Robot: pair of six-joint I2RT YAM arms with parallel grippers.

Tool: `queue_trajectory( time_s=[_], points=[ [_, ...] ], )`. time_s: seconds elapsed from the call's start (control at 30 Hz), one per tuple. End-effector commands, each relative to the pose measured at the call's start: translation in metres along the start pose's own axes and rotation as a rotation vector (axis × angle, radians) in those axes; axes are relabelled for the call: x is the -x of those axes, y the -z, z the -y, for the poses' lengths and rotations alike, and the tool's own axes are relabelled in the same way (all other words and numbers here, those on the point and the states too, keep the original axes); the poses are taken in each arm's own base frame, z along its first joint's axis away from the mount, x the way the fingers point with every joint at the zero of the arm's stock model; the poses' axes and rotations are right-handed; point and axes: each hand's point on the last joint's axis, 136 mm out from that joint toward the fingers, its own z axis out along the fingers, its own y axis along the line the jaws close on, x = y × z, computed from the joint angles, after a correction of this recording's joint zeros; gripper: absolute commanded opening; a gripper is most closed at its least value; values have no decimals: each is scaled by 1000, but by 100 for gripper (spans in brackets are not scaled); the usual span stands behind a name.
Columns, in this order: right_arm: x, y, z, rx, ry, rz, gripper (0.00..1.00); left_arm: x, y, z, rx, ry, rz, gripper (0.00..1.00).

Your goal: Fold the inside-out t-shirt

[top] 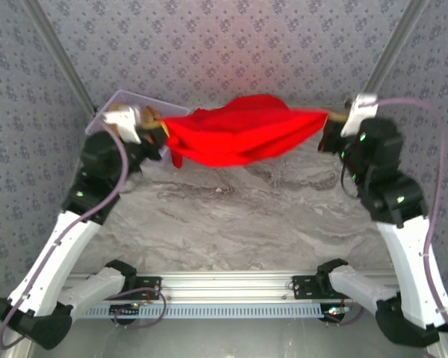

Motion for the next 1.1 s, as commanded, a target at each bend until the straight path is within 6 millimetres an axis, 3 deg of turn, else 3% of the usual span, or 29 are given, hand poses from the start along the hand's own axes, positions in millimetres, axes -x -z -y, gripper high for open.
queue_trajectory(
  time_s=[0.0, 0.07, 0.13, 0.2, 0.27, 0.33, 0.4, 0.57, 0.7, 0.83, 0.97, 1.07],
  points=[
    [-127, -14, 40, -178, -79, -302, 0, -121, -22, -26, 30, 117, -262, 0],
    [-189, -24, 44, -175, -154, -440, 0, -189, -24, -43, 73, 175, -378, 0],
    [-239, -37, 48, -169, -228, -552, 0, -243, -22, -55, 105, 224, -474, 0],
    [-266, -52, 52, -169, -282, -617, 0, -281, -16, -64, 144, 220, -555, 1],
    [-282, -67, 58, -164, -336, -659, 0, -307, -11, -71, 172, 195, -628, 10],
    [-287, -77, 60, -154, -354, -688, 7, -314, -9, -71, 182, 157, -664, 25],
    [-286, -81, 63, -163, -338, -694, 17, -305, -8, -67, 190, 81, -656, 40],
    [-266, -83, 63, -167, -323, -610, 41, -273, -14, -26, 79, -181, -545, 74],
    [-255, -86, 52, -115, -300, -560, 49, -282, -34, 26, -89, -434, -584, 75],
    [-256, -88, 44, -71, -303, -574, 50, -326, -53, 63, -224, -744, -718, 69],
    [-259, -85, 44, -52, -291, -584, 51, -363, -69, 71, -305, -882, -836, 58],
    [-260, -84, 43, -37, -299, -586, 51, -372, -85, 67, -274, -950, -866, 57]
  ],
)
